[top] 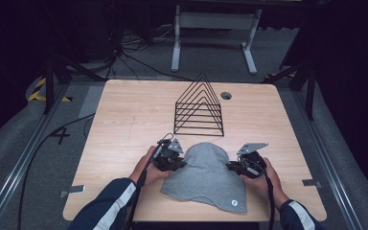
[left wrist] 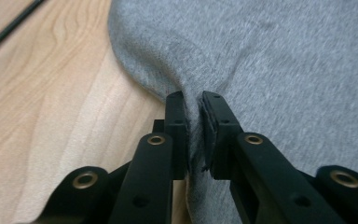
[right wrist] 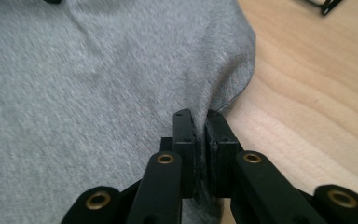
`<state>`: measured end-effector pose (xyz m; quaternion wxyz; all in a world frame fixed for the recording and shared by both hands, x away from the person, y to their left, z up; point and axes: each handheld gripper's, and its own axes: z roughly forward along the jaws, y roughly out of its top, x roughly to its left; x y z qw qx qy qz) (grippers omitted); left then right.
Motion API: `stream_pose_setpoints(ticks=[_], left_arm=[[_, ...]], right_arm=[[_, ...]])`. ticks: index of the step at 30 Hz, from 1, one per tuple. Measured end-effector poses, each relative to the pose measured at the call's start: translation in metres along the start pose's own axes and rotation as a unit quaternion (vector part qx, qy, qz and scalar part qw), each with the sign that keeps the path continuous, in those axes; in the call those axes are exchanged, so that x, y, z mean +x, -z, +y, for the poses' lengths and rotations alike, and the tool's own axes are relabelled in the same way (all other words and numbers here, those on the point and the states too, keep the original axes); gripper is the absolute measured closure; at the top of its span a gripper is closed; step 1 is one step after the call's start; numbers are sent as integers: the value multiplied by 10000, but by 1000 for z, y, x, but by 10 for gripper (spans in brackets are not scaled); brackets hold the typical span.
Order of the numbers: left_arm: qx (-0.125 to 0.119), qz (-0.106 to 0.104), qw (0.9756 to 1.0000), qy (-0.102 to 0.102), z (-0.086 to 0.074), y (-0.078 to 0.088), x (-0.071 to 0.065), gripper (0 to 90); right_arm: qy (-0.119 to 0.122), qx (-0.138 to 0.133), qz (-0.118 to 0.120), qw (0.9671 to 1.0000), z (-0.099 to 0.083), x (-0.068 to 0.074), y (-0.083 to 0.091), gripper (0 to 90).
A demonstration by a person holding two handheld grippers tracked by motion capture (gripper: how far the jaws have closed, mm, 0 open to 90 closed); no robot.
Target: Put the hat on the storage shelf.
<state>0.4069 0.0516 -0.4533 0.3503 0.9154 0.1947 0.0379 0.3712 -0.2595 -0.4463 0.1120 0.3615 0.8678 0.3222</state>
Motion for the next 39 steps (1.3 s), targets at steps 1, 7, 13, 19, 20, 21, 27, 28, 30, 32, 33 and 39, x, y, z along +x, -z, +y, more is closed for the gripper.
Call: stream_pose_setpoints(ticks=[1,7,13,19,20,21,27,28,30,32,33,39], left_arm=[[0,0,10000,0,0,0,0,826],[-370,200,9987,-280,20,32,-2,836],[-652,455,9953,-548,42,59,-1,837],[-949,683,9907,-702,65,86,1,838],[-995,703,9899,-726,68,89,2,838],[-1034,737,9890,-756,71,93,2,838],[-1299,973,9825,-913,94,121,5,840],[-1345,1005,9813,-947,97,127,6,840],[-1482,1069,9787,-932,106,137,7,840],[-1548,1112,9769,-962,113,147,10,841],[-1548,1112,9769,-962,113,147,10,841],[-1673,1384,9716,-942,137,169,23,842]], right_arm=[[0,0,0,10000,0,0,0,845],[211,-585,-117,9980,17,-3,33,847],[399,-935,-240,9945,40,-5,57,848],[589,-1220,-419,9899,67,-11,81,848],[621,-1273,-456,9889,71,-12,85,849],[626,-1321,-474,9881,75,-12,88,848],[807,-1663,-555,9812,103,-17,113,848],[836,-1715,-572,9800,107,-17,117,849],[863,-1802,-625,9779,117,-17,125,849],[887,-1864,-677,9761,127,-19,131,849],[887,-1864,-677,9761,127,-19,131,849],[899,-2044,-787,9716,159,-25,147,849]])
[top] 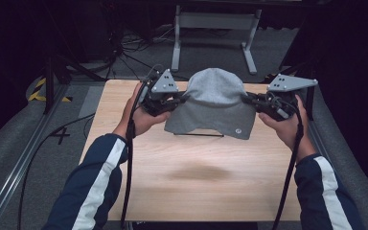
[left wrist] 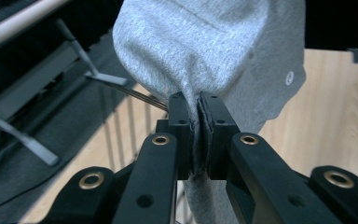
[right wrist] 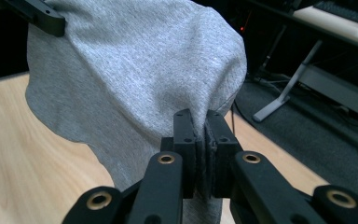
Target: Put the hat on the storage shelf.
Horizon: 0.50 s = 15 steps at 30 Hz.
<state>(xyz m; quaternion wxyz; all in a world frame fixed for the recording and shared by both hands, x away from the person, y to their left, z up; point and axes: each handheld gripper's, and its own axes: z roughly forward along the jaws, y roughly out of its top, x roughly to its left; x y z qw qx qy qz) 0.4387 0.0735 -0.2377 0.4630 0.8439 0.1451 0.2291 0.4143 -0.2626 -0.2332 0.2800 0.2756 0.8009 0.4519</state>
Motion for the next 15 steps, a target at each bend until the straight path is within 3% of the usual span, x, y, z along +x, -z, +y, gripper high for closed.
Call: stream_pose_setpoints(ticks=[6,10,15], left_arm=[[-67,172,9998,73,20,1,21,842],[-51,271,9996,27,30,-1,31,842],[14,422,9990,130,38,-8,48,843]], right_arm=[[51,-58,-219,9997,28,-17,-9,849],[31,-112,-300,9995,39,-24,-12,849],[11,-163,-427,9990,53,-37,-20,849]])
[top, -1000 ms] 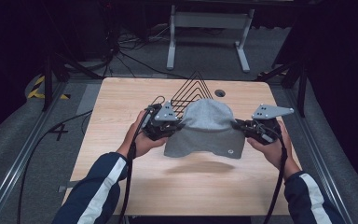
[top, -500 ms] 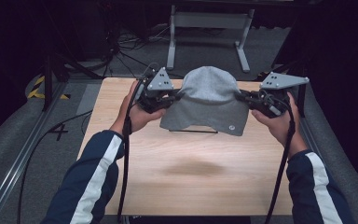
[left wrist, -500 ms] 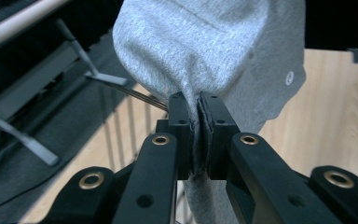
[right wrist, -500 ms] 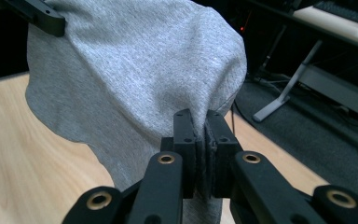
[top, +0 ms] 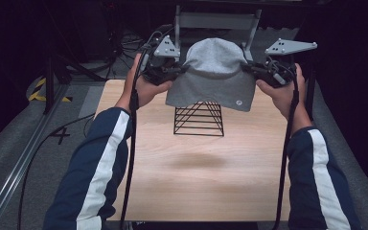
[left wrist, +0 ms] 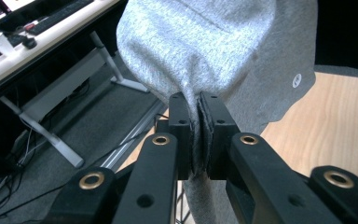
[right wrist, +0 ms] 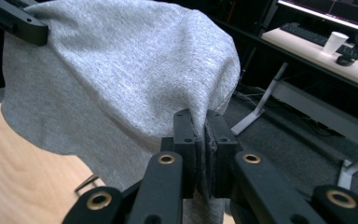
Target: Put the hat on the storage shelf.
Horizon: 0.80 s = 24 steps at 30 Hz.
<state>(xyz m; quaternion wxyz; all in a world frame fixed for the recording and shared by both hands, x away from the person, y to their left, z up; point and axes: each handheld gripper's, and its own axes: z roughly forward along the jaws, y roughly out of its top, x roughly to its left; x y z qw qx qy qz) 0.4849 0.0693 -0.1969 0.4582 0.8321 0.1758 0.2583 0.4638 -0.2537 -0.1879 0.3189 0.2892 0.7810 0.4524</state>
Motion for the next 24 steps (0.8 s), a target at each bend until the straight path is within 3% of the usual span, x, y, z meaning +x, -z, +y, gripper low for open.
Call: stream_pose_setpoints(ticks=[7,13,20,24], left_arm=[[18,28,9997,228,-4,-18,18,843],[55,-109,9993,352,-13,-27,21,842],[37,-198,9987,466,-29,-28,23,842],[-86,-281,9983,499,-34,-21,21,843]], right_arm=[[-51,69,-72,9999,7,-8,-23,849],[-95,145,-22,9998,4,-12,-34,850],[-126,185,116,9997,-2,-11,-37,850],[-52,143,192,9997,-4,-8,-31,850]])
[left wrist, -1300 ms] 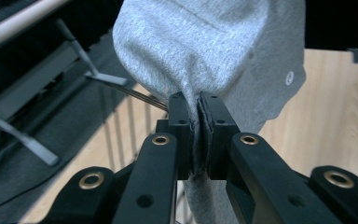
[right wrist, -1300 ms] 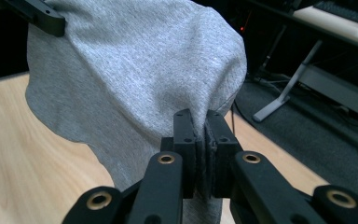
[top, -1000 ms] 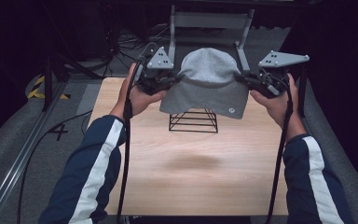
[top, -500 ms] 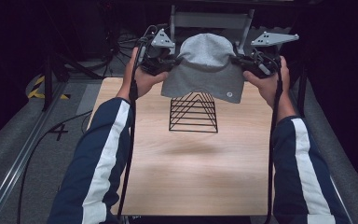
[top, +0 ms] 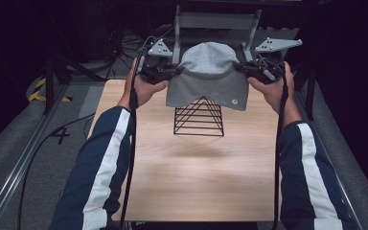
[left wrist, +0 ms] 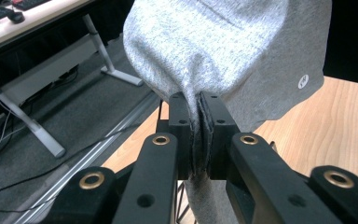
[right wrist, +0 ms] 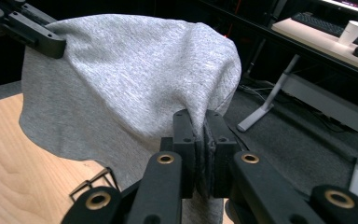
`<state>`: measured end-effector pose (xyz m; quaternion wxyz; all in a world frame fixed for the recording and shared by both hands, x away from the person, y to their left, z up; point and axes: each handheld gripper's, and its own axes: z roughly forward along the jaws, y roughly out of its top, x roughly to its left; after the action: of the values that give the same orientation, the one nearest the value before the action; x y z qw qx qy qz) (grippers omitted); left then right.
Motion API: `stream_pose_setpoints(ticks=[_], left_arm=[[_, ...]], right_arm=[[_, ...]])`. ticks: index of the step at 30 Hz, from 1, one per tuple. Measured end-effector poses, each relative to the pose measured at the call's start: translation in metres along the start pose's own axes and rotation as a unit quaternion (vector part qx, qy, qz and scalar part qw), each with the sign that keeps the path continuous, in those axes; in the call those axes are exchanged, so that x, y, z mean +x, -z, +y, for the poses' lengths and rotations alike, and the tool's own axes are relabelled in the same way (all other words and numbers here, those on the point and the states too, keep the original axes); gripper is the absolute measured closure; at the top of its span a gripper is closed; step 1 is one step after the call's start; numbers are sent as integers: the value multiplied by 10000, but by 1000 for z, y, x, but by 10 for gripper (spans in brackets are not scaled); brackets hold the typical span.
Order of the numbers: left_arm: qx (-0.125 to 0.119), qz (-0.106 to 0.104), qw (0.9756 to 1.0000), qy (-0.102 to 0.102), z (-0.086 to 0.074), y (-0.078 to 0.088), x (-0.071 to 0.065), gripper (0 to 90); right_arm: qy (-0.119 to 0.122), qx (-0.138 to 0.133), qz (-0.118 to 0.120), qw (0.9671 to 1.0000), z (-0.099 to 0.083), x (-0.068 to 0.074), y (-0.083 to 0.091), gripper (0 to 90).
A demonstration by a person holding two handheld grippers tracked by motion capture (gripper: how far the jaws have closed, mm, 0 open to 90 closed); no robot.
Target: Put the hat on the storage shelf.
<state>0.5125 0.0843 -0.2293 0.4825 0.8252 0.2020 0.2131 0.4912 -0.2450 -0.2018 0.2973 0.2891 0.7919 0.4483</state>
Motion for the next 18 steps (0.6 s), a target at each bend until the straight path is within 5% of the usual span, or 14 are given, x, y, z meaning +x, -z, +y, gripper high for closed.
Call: stream_pose_setpoints(ticks=[3,9,14,18], left_arm=[[-149,-61,9999,-35,-2,8,-5,842],[-59,-111,9998,-146,-11,10,-13,842],[-20,-173,9998,-27,-24,4,-13,842],[251,-140,9995,-119,-36,-8,-16,840]], right_arm=[[53,-74,49,9999,1,3,6,851],[163,-23,113,9998,-3,9,8,851],[189,47,195,9996,-13,13,3,850],[184,166,222,9994,-22,15,-4,850]])
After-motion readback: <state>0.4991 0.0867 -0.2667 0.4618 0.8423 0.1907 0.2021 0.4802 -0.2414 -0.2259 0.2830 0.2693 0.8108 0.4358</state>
